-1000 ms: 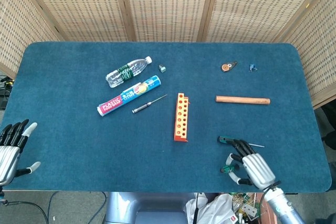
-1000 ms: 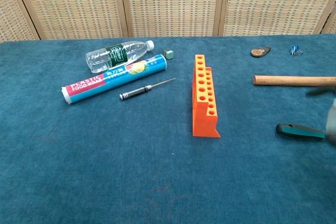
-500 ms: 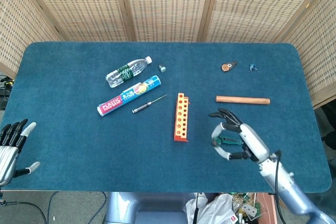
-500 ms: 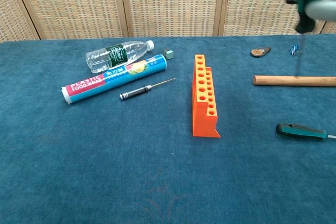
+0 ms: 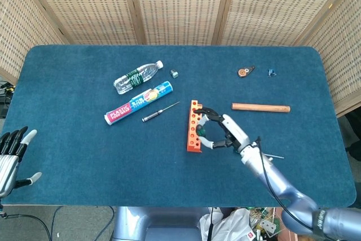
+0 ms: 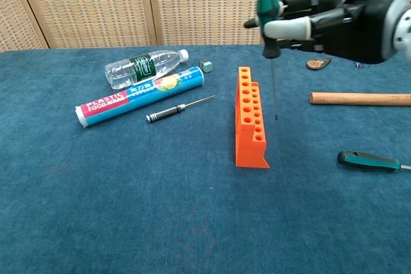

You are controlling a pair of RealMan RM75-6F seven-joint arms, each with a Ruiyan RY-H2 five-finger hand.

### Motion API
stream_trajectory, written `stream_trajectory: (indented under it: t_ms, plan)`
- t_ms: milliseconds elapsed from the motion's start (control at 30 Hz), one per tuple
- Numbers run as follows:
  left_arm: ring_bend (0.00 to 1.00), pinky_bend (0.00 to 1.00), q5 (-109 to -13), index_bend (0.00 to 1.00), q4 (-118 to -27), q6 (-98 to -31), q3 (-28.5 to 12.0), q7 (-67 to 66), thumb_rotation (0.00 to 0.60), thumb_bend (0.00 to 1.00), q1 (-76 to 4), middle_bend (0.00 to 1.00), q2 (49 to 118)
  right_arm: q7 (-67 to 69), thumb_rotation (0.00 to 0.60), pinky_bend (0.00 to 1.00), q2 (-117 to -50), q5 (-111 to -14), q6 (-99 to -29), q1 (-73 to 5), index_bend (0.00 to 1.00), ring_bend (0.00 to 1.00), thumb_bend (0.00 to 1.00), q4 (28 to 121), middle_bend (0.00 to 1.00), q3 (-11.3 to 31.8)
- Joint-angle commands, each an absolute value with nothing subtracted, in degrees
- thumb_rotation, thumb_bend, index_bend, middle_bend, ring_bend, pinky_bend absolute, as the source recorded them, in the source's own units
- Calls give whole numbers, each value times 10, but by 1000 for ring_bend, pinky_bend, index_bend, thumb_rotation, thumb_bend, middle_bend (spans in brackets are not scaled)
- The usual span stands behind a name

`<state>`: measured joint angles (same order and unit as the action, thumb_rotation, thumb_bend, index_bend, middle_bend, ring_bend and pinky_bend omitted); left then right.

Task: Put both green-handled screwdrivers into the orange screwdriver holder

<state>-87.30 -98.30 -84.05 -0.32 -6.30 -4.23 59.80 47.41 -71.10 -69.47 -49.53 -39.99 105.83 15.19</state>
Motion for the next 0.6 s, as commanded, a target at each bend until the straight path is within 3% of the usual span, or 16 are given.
stream_trajectory:
  t_ms: [33, 600]
  plan:
    - [0, 0, -867, 0, -984, -835, -5, -64, 600, 0, -44, 0, 598, 470, 600, 0, -727, -676, -478, -412, 578, 0, 550, 1048, 164, 162]
    - [0, 0, -846, 0, -987, -818, -8, -82, 600, 0, -52, 0, 602, 465, 600, 0, -788, -655, -476, -429, 582, 0, 551, 1000, 164, 197]
